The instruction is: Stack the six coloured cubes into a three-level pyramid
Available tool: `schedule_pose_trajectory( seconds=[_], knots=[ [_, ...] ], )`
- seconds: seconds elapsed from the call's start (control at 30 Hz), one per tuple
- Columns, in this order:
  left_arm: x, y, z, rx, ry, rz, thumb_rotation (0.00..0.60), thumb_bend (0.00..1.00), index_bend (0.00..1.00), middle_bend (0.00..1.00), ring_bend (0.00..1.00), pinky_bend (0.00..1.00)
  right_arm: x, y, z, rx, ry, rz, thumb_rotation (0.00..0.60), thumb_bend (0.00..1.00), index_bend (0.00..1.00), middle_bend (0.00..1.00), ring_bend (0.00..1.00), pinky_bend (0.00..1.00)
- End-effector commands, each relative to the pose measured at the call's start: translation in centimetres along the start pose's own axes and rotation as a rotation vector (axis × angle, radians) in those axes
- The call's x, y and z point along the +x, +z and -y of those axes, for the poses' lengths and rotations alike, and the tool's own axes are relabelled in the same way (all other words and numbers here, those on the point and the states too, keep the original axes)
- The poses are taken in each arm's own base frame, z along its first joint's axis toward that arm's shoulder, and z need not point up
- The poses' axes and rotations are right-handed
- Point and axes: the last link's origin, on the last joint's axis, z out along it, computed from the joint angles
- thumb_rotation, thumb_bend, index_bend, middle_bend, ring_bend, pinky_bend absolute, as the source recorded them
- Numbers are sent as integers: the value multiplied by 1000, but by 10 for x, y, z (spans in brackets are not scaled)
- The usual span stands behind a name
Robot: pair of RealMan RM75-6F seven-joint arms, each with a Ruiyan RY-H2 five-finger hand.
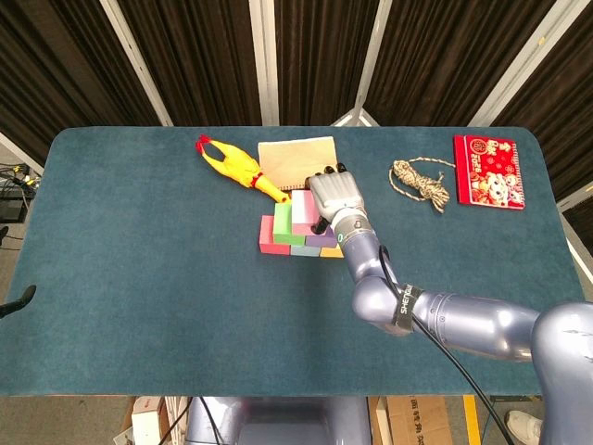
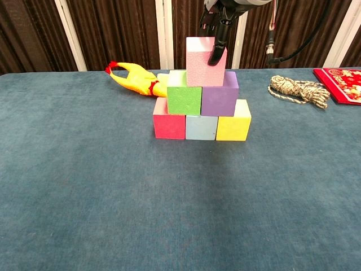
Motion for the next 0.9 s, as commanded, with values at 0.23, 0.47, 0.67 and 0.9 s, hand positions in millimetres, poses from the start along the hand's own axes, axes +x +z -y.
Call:
schedule_pose_trajectory(
  seconds=[0.23, 0.47, 0.67, 0.9],
  knots=[
    [0, 0, 0, 2, 1, -1, 600, 294, 74, 30, 0, 0, 2, 0, 0, -4, 4, -3, 600, 284, 317, 203, 88, 0],
    [0, 0, 0, 3, 1, -1, 600, 294, 74, 29, 0, 0, 2, -1, 1, -3, -2, 6, 600, 283, 293, 184, 71, 0],
    [0, 0, 0, 3, 0, -1, 600, 294, 74, 29, 0, 0, 2, -3, 2, -2, -6, 10, 600, 284, 275, 174, 60, 0],
    [0, 0, 1, 2, -2, -1, 600, 293, 74, 28, 0, 0, 2, -5, 4, -7, -8, 14, 600, 284, 244, 164, 49, 0]
  ],
)
